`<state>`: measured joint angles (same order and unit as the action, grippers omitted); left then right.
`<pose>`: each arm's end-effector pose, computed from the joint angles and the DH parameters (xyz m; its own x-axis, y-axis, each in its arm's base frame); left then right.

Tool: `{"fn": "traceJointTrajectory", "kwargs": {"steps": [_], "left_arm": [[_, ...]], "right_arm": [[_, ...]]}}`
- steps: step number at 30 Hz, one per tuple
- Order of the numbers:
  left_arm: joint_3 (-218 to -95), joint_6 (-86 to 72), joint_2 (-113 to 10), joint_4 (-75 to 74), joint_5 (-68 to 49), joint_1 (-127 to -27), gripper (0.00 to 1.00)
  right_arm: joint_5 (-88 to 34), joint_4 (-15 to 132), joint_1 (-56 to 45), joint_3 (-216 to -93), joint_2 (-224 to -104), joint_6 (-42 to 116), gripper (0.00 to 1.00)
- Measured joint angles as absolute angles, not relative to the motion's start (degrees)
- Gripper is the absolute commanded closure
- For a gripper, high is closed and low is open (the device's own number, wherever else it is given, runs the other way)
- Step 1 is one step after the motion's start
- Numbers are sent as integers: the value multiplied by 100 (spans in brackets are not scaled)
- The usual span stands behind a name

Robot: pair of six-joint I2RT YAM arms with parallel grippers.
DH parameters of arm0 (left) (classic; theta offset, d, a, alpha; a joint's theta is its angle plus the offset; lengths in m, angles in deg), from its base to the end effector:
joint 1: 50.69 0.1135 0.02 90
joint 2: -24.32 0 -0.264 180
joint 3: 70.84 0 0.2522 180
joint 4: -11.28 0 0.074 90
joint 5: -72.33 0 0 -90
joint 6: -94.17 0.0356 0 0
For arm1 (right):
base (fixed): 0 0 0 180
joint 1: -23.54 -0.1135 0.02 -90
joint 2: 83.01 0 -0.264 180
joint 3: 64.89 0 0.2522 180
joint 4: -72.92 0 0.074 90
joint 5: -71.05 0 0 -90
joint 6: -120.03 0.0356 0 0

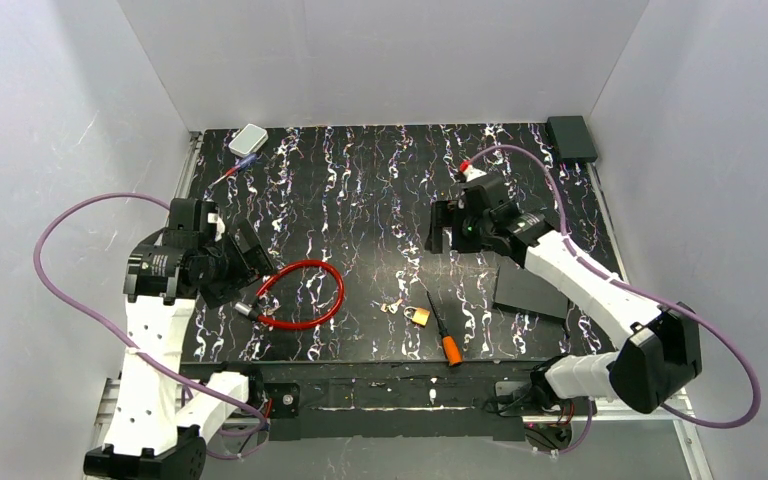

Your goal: Unlock with the key

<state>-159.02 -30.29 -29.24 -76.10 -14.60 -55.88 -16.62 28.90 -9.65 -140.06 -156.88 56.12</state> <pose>0.1363 -0.0143 0.3820 -0.7231 -0.5017 -0.4748 -0.3475 0.8583 -0.3776 0.2345 0.1517 0.2985 -0.7394 0.0414 -0.6719 -0.2191 0.9290 0.2983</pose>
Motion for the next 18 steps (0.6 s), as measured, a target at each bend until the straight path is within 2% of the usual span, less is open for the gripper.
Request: {"fn": "traceJointTrajectory", "kwargs": {"steps": [7,15,18], "left_arm": [[-16271,-2701,-2916,-7838,-1355,-5588,15],[-15963,-2520,-2347,-7993,-1379,-5588,17],[-15878,-2524,-2216,-8050,-1379,-5588,18]], "right_arm": [[-1734,2770,-1785,-14257,-15931,5201,0],[-1636,2739,-2808,-14349,-16604,4777,15],[-1656,2733,-3087,-14443,-16940,4523,24]]}}
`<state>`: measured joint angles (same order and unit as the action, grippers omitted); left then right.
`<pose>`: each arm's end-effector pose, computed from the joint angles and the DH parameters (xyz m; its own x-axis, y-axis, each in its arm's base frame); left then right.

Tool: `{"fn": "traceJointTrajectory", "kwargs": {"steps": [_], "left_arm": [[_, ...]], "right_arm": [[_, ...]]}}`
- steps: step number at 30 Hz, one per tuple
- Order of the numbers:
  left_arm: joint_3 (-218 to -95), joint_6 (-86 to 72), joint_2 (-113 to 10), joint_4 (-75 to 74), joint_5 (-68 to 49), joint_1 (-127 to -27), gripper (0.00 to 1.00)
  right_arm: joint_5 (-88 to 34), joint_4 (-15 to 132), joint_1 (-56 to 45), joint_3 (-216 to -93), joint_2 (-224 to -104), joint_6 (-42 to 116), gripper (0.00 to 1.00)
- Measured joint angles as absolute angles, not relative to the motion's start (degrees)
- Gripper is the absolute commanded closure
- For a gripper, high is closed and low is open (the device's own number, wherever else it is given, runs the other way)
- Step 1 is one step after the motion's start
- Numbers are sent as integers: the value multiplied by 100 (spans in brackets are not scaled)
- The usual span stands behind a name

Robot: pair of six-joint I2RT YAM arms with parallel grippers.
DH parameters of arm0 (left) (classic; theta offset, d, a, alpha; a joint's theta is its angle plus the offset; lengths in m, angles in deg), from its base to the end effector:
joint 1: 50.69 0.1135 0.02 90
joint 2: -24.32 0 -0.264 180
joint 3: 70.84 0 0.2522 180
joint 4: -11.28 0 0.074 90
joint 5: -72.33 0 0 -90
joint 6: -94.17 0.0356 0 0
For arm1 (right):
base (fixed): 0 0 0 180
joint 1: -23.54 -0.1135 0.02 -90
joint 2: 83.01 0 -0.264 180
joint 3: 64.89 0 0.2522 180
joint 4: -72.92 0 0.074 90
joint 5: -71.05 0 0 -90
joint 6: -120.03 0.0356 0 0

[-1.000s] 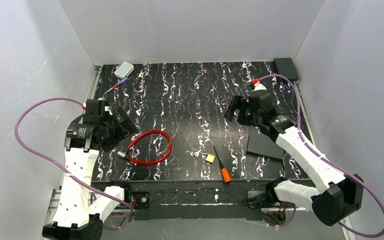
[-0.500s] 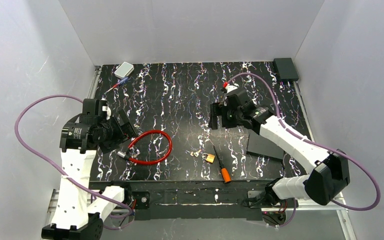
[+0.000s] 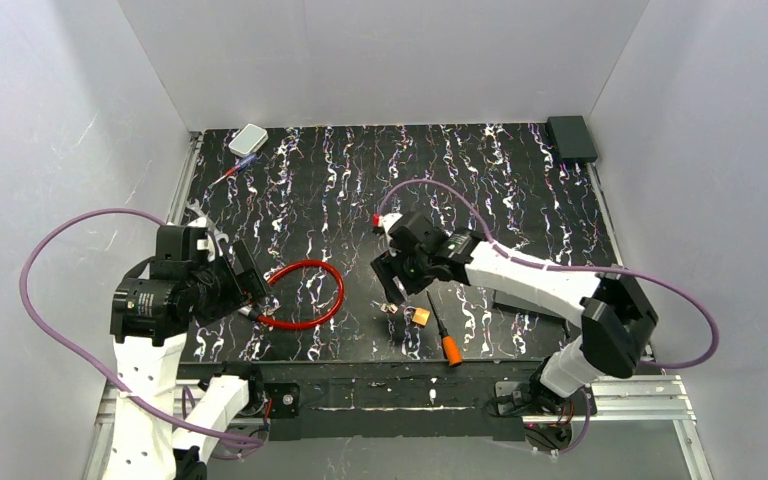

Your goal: Unlock with the key

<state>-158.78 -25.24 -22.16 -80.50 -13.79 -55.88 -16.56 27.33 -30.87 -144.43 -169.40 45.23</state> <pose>0.0965 -0.0112 0.3876 -0.7331 -0.4254 -0.5306 -0.2603 0.8964 -0.3589 0.1878 0.2598 0.2600 -0.6544 -0.4642 -0.5969 -0.6488 0.7501 0.1279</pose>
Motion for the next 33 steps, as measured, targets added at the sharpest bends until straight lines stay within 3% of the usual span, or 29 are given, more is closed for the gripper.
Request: {"fn": "traceJointTrajectory", "kwargs": {"steps": [13,14,19,22,33], "left_arm": [[-15880,-2636,-2546,-7897,-1398,-5588,29],[-15880,-2662,-2564,-7897,-1464,-5588,24],[-15344,-3997,-2699,-7995,-2847,-5570,30],[-14527,-5359,-3250,-7754,-3068,-5515,38],[-13135,-6087,-3851,-6362,-3005,-5081,46]], "right_arm": [[-1859,2820,-3371,-14544,-17922,3419,33],[-1975,2855,-3409,-14657,-18132,3341,32],[-1960,2907,-3715,-15608,-18824,3371,29],[-1667,2877,-3723,-15683,-18759,3616,28],[-994,2536,-3721,-15001,-17622,3977,28]]}}
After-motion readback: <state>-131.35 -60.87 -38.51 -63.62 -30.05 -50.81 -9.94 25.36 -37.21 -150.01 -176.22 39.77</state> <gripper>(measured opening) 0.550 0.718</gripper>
